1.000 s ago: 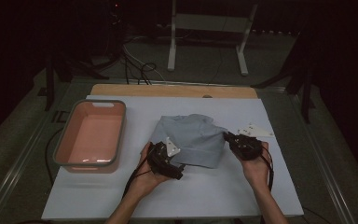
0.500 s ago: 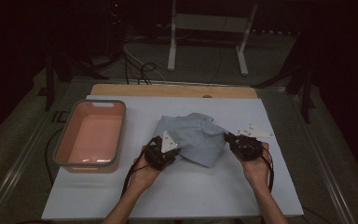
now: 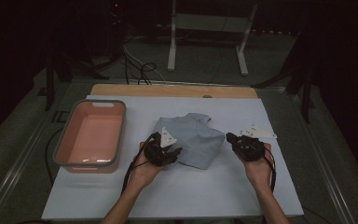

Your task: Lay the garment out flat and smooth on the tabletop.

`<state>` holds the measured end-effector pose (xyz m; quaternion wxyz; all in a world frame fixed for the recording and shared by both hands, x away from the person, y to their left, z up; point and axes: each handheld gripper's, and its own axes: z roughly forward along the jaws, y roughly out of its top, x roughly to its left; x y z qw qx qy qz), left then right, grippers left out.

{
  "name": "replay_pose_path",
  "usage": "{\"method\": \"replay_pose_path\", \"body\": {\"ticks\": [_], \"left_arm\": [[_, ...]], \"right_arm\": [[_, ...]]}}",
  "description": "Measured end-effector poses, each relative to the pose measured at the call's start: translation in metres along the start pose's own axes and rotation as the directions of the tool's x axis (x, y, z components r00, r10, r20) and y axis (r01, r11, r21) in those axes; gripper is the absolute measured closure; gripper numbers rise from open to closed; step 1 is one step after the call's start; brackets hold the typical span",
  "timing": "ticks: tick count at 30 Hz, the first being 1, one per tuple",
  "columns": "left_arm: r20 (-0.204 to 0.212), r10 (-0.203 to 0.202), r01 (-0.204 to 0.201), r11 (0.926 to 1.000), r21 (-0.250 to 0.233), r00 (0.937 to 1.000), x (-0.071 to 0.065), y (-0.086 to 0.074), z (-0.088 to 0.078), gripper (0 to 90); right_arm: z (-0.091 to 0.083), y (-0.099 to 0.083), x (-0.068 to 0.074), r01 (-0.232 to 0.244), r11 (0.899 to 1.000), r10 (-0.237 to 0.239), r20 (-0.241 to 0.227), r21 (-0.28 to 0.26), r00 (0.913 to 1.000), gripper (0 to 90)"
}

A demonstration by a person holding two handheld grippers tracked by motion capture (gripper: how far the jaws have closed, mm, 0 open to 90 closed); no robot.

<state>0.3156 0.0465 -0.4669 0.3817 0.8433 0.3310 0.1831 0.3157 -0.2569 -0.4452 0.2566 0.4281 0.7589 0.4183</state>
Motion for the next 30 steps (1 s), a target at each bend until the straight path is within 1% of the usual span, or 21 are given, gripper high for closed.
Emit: {"method": "replay_pose_path", "body": {"ticks": [1,2,5,6,7,9,10,11,15,17,19,20,21,22,23,24,25,27,28,29,30], "left_arm": [[-0.001,-0.023,0.023,0.9996,0.018,0.9997,0.002,-0.006,0.003,44.7],[-0.001,-0.023,0.023,0.9996,0.018,0.9997,0.002,-0.006,0.003,43.1],[0.010,-0.043,0.042,0.9979,0.048,0.9990,0.005,-0.012,0.007,42.7],[0.029,-0.065,0.063,0.9963,0.059,0.9975,0.008,-0.015,0.009,50.1],[0.042,-0.075,0.072,0.9954,0.063,0.9963,0.010,-0.016,0.010,56.0],[0.048,-0.078,0.075,0.9951,0.064,0.9958,0.011,-0.016,0.010,68.8],[0.055,-0.076,0.072,0.9958,0.056,0.9957,0.012,-0.016,0.009,68.8],[0.061,-0.071,0.068,0.9963,0.052,0.9956,0.012,-0.015,0.008,76.9],[0.067,-0.057,0.055,0.9979,0.036,0.9961,0.010,-0.008,0.003,80.8],[0.083,-0.046,0.045,0.9989,0.015,0.9955,0.008,-0.003,-0.001,85.2],[0.089,-0.035,0.034,0.9994,0.010,0.9954,0.006,0.002,-0.003,87.0],[0.089,-0.035,0.034,0.9994,0.010,0.9954,0.006,0.002,-0.003,87.3],[0.090,-0.017,0.016,0.9998,0.014,0.9958,0.003,0.006,-0.002,87.5],[0.090,-0.017,0.016,0.9998,0.014,0.9958,0.003,0.006,-0.002,87.7],[0.090,-0.017,0.016,0.9998,0.014,0.9958,0.003,0.006,-0.002,87.7],[0.093,-0.011,0.010,0.9999,0.011,0.9956,0.002,0.009,-0.002,87.8],[0.094,-0.016,0.015,0.9999,0.005,0.9954,0.001,0.011,-0.002,87.8],[0.108,-0.024,0.027,0.9994,-0.023,0.9939,0.000,0.017,-0.005,87.8],[0.108,-0.024,0.027,0.9994,-0.023,0.9939,0.000,0.017,-0.005,87.8],[0.117,-0.023,0.027,0.9988,-0.040,0.9929,-0.001,0.022,-0.008,87.8],[0.117,-0.023,0.027,0.9988,-0.040,0.9929,-0.001,0.022,-0.008,87.8]], "right_arm": [[0.000,-0.001,0.000,-0.004,1.000,0.004,-0.001,0.003,1.0000,78.8],[0.000,-0.001,0.000,-0.004,1.000,0.004,-0.001,0.003,1.0000,78.8],[0.001,-0.003,0.000,-0.009,1.000,0.009,-0.001,0.008,1.0000,69.8],[0.001,-0.004,0.002,-0.012,1.000,0.012,0.002,0.002,0.9999,65.0],[0.001,-0.004,0.003,-0.011,1.000,0.011,0.000,0.002,0.9999,63.5],[0.000,-0.004,0.005,-0.005,1.000,0.005,-0.004,-0.001,1.0000,60.9],[0.000,-0.004,0.005,-0.005,1.000,0.005,-0.004,-0.001,1.0000,60.9],[-0.001,-0.005,0.008,0.001,1.000,-0.001,-0.013,-0.003,0.9999,59.3],[-0.001,-0.006,0.015,0.011,1.000,-0.012,-0.031,-0.006,0.9994,57.4],[-0.001,-0.007,0.023,0.024,1.000,-0.024,-0.051,-0.008,0.9984,53.9],[0.000,-0.007,0.030,0.038,0.999,-0.038,-0.071,-0.008,0.9968,51.3],[0.000,-0.007,0.030,0.038,0.999,-0.038,-0.071,-0.008,0.9968,51.3],[0.003,-0.007,0.039,0.071,0.998,-0.070,-0.091,-0.002,0.9934,48.6],[0.003,-0.007,0.039,0.071,0.998,-0.070,-0.091,-0.002,0.9934,48.6],[0.004,-0.007,0.043,0.086,0.996,-0.086,-0.090,-0.001,0.9922,48.6],[0.008,-0.006,0.050,0.101,0.995,-0.100,-0.109,0.002,0.9889,44.7],[0.008,-0.006,0.050,0.101,0.995,-0.100,-0.109,0.002,0.9889,44.7],[0.012,-0.006,0.060,0.129,0.992,-0.128,-0.136,0.001,0.9824,40.5],[0.012,-0.006,0.060,0.129,0.992,-0.128,-0.136,0.001,0.9824,40.5],[0.015,-0.006,0.066,0.152,0.988,-0.149,-0.149,0.007,0.9775,38.3],[0.017,-0.006,0.069,0.158,0.987,-0.155,-0.159,0.007,0.9750,37.0]]}}
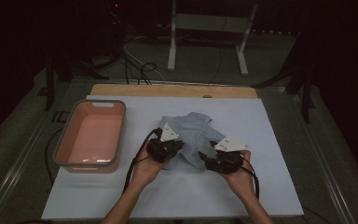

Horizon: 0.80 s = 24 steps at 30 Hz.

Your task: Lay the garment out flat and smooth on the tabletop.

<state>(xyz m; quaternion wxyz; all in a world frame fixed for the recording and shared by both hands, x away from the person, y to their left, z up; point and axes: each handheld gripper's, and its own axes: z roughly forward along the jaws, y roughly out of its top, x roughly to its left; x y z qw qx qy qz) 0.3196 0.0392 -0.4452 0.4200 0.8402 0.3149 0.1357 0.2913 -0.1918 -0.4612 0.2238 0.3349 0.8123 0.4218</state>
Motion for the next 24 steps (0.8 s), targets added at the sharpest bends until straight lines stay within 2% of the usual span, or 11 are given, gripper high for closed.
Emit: {"method": "replay_pose_path", "body": {"ticks": [6,10,11,12,14,16,19,20,22,24], "left_arm": [[0.029,0.025,-0.024,0.9988,-0.043,0.9993,-0.009,0.017,-0.003,87.8],[0.059,0.035,-0.032,0.9977,-0.059,0.9977,-0.016,0.024,-0.001,87.8],[0.064,0.038,-0.034,0.9975,-0.063,0.9972,-0.017,0.025,-0.001,87.8],[0.068,0.044,-0.039,0.9971,-0.065,0.9967,-0.018,0.025,-0.001,87.8],[0.065,0.048,-0.044,0.9969,-0.064,0.9967,-0.019,0.025,-0.001,87.7],[0.064,0.049,-0.045,0.9968,-0.067,0.9968,-0.017,0.024,-0.001,87.4],[0.063,0.048,-0.043,0.9963,-0.075,0.9969,-0.015,0.020,-0.002,84.2],[0.057,0.046,-0.042,0.9962,-0.076,0.9973,-0.014,0.018,-0.003,81.1],[0.043,0.047,-0.044,0.9962,-0.075,0.9980,-0.013,0.011,-0.006,75.0],[0.011,0.041,-0.040,0.9967,-0.071,0.9991,-0.010,0.004,-0.011,66.2]], "right_arm": [[0.009,0.004,0.012,0.028,1.000,-0.028,0.003,0.008,0.9996,28.6],[0.013,0.012,0.019,0.053,0.999,-0.053,0.033,-0.001,0.9981,26.2],[0.013,0.014,0.019,0.058,0.998,-0.058,0.045,0.000,0.9973,29.9],[0.014,0.016,0.019,0.061,0.998,-0.061,0.055,0.002,0.9966,39.0],[0.014,0.018,0.016,0.074,0.997,-0.075,0.061,0.010,0.9953,64.5],[0.013,0.020,0.013,0.067,0.998,-0.068,0.052,0.014,0.9963,78.9],[0.009,0.022,0.011,0.060,0.998,-0.059,0.052,-0.005,0.9969,84.7],[0.008,0.022,0.010,0.074,0.997,-0.074,0.065,-0.004,0.9952,84.9],[0.006,0.023,0.007,0.040,0.999,-0.039,0.072,-0.015,0.9966,85.0],[0.003,0.024,0.001,0.033,0.999,-0.032,0.079,-0.019,0.9964,85.1]]}}
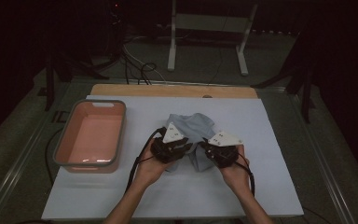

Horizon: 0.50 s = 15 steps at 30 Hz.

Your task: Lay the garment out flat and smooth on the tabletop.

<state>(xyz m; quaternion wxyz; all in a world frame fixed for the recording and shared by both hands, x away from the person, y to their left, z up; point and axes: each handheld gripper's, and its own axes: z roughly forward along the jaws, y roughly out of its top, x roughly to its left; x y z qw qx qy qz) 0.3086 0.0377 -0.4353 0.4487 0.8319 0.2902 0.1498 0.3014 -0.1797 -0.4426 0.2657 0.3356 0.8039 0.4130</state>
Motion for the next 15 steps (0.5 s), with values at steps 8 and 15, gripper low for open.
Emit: {"method": "replay_pose_path", "body": {"ticks": [8,15], "left_arm": [[-0.161,-0.031,0.031,0.9995,0.002,0.9865,0.011,-0.026,-0.017,33.3],[-0.199,-0.032,0.049,0.9955,0.081,0.9796,0.017,-0.040,-0.006,27.6]], "right_arm": [[-0.008,0.005,-0.019,-0.053,0.998,0.053,0.025,-0.016,0.9983,85.0],[-0.011,0.011,-0.025,-0.087,0.996,0.088,0.031,-0.031,0.9957,84.8]]}}
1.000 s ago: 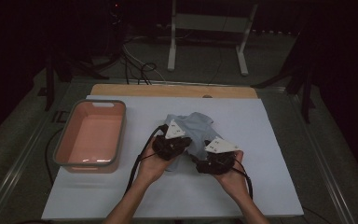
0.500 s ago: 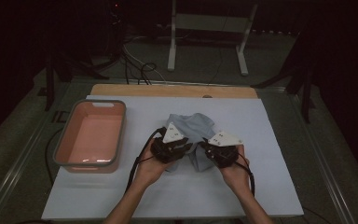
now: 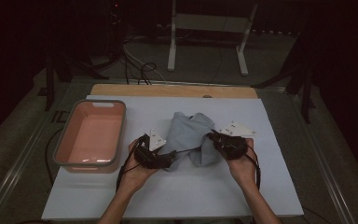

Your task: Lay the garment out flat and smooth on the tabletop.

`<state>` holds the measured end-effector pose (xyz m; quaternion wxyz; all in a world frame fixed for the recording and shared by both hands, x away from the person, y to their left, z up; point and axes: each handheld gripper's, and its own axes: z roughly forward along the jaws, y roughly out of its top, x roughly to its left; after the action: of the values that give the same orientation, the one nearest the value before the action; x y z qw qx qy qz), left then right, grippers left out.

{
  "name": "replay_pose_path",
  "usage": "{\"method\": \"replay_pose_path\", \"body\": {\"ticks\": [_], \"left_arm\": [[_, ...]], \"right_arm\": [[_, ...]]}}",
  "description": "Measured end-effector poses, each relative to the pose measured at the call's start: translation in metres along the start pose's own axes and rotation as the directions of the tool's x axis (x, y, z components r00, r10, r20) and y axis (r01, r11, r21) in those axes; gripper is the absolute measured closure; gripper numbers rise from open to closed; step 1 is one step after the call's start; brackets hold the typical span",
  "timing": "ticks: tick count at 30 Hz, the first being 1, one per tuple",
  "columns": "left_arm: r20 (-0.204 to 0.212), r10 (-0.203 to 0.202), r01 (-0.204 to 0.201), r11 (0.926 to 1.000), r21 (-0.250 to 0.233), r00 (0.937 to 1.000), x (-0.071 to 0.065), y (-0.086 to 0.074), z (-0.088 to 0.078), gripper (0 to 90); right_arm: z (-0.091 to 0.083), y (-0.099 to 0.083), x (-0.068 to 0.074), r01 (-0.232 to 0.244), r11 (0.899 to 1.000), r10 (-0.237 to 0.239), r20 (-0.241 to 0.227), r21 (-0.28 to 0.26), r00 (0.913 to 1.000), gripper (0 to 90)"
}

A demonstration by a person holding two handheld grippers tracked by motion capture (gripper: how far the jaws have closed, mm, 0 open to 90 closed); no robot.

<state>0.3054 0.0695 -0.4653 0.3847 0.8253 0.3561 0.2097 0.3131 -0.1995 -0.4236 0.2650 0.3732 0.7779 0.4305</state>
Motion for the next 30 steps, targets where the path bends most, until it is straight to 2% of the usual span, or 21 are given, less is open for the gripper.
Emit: {"method": "replay_pose_path", "body": {"ticks": [3,5,7,8,14,18,22,25,30], "left_arm": [[0.003,-0.028,0.028,0.9987,0.042,0.9996,0.006,-0.001,0.009,48.6],[0.045,-0.091,0.090,0.9958,0.014,0.9948,0.012,0.000,0.010,69.4],[0.054,-0.124,0.126,0.9919,-0.017,0.9907,0.016,0.004,0.007,80.8],[0.054,-0.132,0.134,0.9907,-0.027,0.9898,0.017,0.007,0.005,82.9],[0.048,-0.123,0.126,0.9891,-0.076,0.9913,0.013,0.022,-0.003,85.5],[0.054,-0.119,0.124,0.9877,-0.096,0.9914,0.008,0.030,-0.001,85.7],[0.069,-0.110,0.117,0.9877,-0.104,0.9915,0.001,0.035,0.004,85.7],[0.081,-0.105,0.114,0.9876,-0.108,0.9911,-0.003,0.039,0.007,85.8],[0.095,-0.093,0.103,0.9887,-0.108,0.9911,-0.009,0.043,0.011,85.8]], "right_arm": [[-0.001,0.001,-0.002,-0.001,1.000,0.001,0.001,-0.002,1.0000,84.6],[-0.002,0.000,-0.002,-0.005,1.000,0.005,-0.003,0.001,1.0000,84.4],[-0.003,-0.002,-0.003,-0.006,1.000,0.006,-0.006,0.006,1.0000,83.9],[-0.003,-0.003,-0.004,-0.007,1.000,0.007,-0.004,0.010,1.0000,83.7],[-0.006,-0.013,-0.012,-0.019,0.999,0.019,-0.002,0.028,0.9998,82.3],[-0.010,-0.022,-0.018,-0.032,0.999,0.032,0.003,0.041,0.9995,79.8],[-0.013,-0.028,-0.023,-0.048,0.998,0.047,0.017,0.047,0.9987,66.5],[-0.015,-0.030,-0.023,-0.035,0.998,0.035,0.013,0.056,0.9993,52.2],[-0.020,-0.027,-0.018,-0.010,0.999,0.010,-0.015,0.040,0.9998,41.7]]}}
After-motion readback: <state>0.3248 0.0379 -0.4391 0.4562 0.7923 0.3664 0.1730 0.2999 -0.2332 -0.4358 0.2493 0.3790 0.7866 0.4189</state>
